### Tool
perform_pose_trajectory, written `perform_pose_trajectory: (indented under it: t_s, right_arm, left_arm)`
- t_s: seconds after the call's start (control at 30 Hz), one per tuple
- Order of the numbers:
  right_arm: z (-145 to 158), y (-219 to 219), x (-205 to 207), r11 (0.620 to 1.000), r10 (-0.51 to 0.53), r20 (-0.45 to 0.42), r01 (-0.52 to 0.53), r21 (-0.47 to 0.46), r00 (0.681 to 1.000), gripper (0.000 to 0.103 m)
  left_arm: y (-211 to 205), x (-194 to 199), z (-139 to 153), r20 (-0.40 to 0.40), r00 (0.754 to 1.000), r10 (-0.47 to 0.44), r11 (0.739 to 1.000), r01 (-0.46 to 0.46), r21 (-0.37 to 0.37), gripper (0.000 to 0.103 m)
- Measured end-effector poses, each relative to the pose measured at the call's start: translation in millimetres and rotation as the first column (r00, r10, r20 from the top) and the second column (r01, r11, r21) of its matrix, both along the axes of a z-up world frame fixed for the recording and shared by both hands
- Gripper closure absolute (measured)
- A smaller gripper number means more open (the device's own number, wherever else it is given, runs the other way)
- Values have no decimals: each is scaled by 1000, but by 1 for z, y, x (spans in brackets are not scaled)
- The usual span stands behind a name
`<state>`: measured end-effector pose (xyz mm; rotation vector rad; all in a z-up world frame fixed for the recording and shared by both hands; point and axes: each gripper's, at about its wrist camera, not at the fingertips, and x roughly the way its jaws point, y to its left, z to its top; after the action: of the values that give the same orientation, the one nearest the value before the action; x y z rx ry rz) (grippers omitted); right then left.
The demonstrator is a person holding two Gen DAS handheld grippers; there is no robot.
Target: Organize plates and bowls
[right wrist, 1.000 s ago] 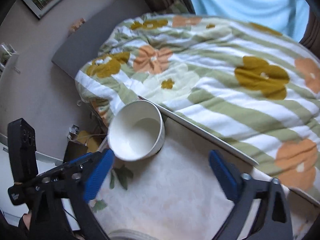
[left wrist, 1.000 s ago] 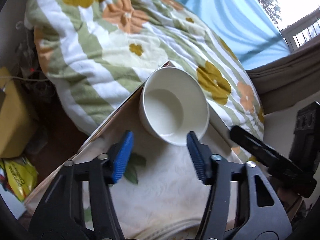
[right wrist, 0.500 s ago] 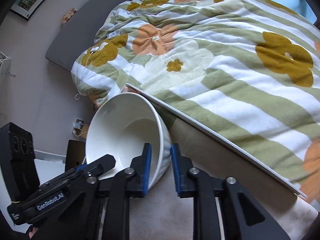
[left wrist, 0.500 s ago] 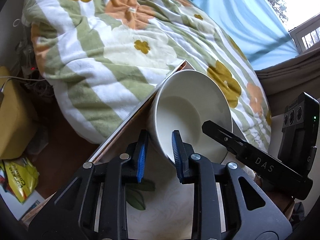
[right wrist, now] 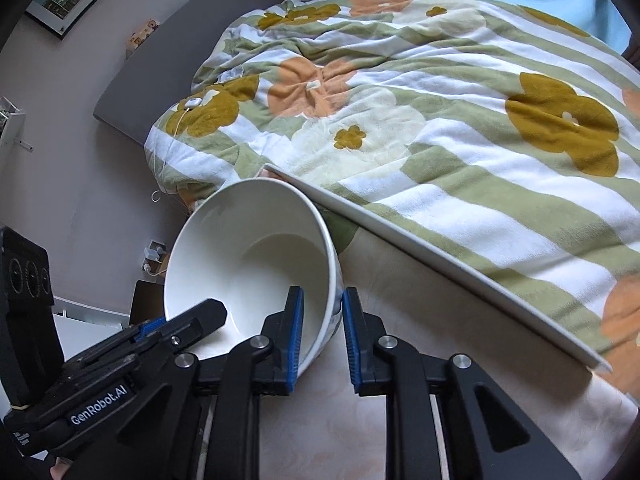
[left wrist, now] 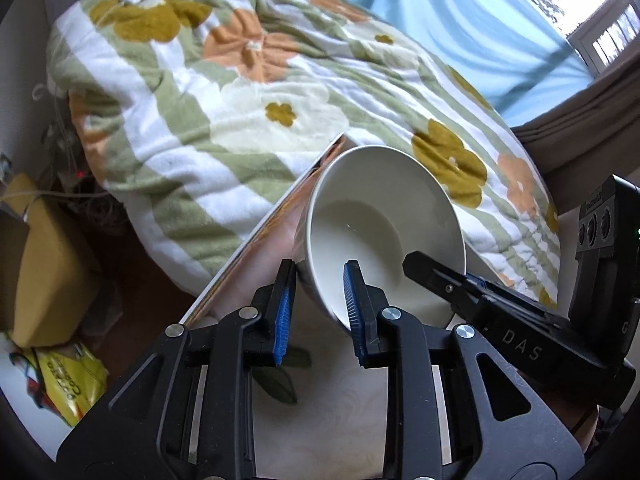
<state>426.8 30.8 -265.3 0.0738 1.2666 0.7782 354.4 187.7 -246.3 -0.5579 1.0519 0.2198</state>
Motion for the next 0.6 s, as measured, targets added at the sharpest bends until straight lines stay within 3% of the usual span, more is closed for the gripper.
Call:
perform_pose_trajectory:
  t_s: [0.13,0.3,0.6]
  right_arm:
    - [24,-18,-16,999,-30,32,29,25,999,85]
    - [65,-55,-47,996,-83,87,80,38,993,85]
    - [127,-150,-128,981,-189,157,181,64,969,85]
  left_arm:
    - [-18,-13,31,38,999,-35,999,33,37,81]
    - [-51,-41,66,81,993,-83,996,81,25,81]
    - [-145,-110,121,146,969,-200,980,195,48,81]
